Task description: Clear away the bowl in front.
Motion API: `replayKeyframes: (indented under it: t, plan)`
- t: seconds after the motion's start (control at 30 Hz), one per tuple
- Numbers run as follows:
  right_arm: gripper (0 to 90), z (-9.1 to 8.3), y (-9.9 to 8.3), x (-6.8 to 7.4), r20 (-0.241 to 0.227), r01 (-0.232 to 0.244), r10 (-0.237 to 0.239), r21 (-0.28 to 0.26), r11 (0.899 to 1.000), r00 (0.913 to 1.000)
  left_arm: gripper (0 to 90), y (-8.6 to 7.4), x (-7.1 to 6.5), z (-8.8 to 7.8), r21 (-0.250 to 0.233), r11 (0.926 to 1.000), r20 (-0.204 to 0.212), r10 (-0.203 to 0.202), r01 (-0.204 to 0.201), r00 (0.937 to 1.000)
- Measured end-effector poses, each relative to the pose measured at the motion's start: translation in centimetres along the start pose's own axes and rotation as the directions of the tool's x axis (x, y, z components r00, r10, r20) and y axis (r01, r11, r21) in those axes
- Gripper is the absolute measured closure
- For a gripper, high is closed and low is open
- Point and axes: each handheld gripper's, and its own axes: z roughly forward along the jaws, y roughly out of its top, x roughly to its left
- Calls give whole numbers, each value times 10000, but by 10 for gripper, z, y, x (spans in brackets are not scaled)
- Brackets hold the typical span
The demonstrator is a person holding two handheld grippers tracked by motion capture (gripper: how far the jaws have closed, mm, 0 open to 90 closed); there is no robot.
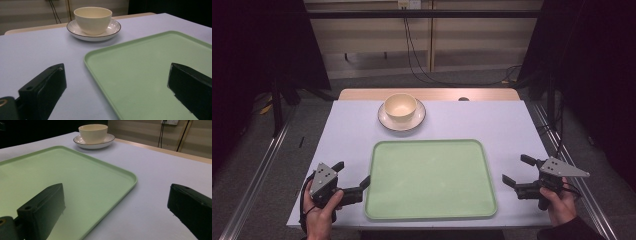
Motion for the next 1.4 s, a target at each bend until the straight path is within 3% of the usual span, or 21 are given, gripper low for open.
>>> replayKeyframes:
  t: [0.53,0.8,0.83,0.97,1.03,1.07,1.13,1.33,1.4]
  plan:
    - [10,-1,0,1,-404,148,-153,-136,9998,9991,34,10,-4,20,103,9998,318,194,-198,9993]
    - [10,0,-1,1,-191,128,-132,-204,9997,9997,37,21,-9,40,78,9985,629,538,-544,9966]
    - [10,0,-1,1,-196,103,-107,-204,9997,9998,37,23,-9,43,132,9971,621,734,-744,9954]
    - [10,0,-1,1,-193,153,-155,-114,9998,9997,23,29,-12,54,82,9980,691,625,-632,9957]
    - [10,0,-1,1,-304,179,-184,-153,9997,9994,22,30,-11,56,176,9975,576,678,-689,9960]
    - [10,-1,-1,1,-264,142,-147,-190,9997,9995,29,32,-8,60,234,9957,364,888,-897,9954]
    - [10,0,-1,1,-266,224,-230,-233,9995,9994,33,34,-4,64,136,9988,357,469,-475,9983]
    - [10,0,-1,1,-300,166,-172,-191,9997,9994,45,42,4,73,105,9980,460,619,-624,9970]
    - [10,-1,-1,1,-214,210,-215,-237,9995,9995,43,47,2,75,28,9989,547,459,-461,9974]
